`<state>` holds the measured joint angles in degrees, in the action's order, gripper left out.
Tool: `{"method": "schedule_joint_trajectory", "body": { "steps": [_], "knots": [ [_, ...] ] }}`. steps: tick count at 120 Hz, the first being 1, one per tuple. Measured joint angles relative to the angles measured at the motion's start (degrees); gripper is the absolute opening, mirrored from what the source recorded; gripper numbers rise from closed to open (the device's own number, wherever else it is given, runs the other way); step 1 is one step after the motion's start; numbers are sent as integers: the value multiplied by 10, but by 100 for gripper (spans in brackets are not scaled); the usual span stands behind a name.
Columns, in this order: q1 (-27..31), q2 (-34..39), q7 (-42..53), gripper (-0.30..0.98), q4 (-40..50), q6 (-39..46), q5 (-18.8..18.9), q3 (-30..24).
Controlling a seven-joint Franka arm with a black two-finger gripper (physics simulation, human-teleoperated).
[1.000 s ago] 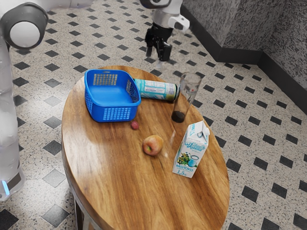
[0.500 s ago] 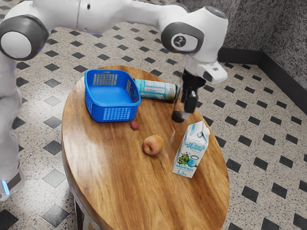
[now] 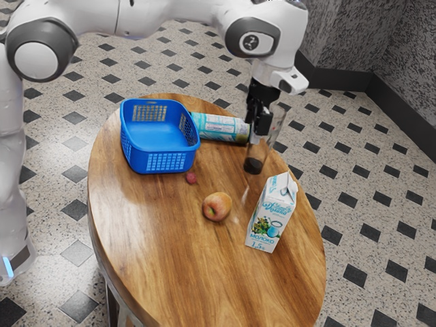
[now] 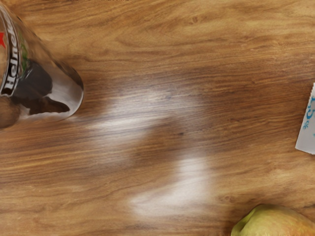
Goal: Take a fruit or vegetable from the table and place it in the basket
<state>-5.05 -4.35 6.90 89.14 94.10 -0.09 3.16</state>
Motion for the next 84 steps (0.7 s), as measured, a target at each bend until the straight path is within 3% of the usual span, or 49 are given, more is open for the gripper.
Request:
{"method": "schedule_joint_trajectory", "body": {
  "steps": [68, 84],
  "knots": [
    [6, -25, 7, 67, 4, -19, 0, 1],
    [1, -20, 8, 67, 41, 1, -1, 2]
  ]
}}
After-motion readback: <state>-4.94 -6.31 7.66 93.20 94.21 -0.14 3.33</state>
